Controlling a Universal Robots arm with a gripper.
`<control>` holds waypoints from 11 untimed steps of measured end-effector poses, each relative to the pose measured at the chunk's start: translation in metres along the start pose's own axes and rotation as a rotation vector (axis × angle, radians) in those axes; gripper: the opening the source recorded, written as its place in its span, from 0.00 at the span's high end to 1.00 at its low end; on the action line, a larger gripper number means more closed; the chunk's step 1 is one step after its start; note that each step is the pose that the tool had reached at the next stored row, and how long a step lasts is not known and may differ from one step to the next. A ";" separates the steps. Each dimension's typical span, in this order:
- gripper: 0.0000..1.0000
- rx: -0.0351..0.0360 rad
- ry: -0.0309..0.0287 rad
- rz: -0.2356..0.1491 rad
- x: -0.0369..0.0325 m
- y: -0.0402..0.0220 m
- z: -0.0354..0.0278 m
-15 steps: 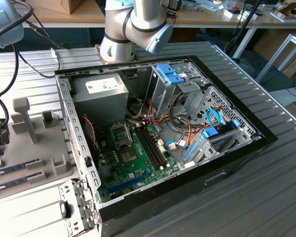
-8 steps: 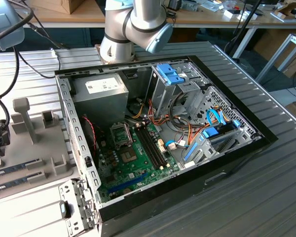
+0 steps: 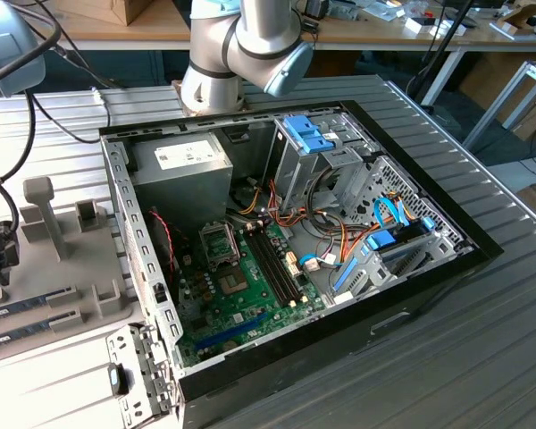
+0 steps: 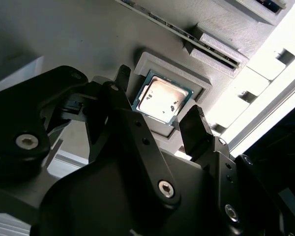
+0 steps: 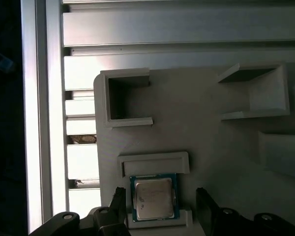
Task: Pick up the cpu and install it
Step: 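Pick up the cpu and move it towards the insertion slot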
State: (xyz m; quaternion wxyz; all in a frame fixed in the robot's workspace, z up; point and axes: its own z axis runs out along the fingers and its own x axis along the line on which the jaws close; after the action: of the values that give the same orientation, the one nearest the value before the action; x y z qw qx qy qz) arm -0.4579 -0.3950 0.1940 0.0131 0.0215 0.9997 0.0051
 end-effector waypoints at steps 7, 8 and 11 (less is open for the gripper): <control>0.33 -0.0001 -0.0001 -0.002 0.0005 0.0000 0.0028; 0.33 -0.0001 0.0000 -0.002 0.0006 0.0000 0.0031; 0.33 -0.0002 0.0000 -0.007 0.0010 -0.0001 0.0041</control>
State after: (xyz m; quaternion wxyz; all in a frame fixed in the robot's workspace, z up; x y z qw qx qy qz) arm -0.4588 -0.3950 0.1899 0.0131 0.0178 0.9997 0.0052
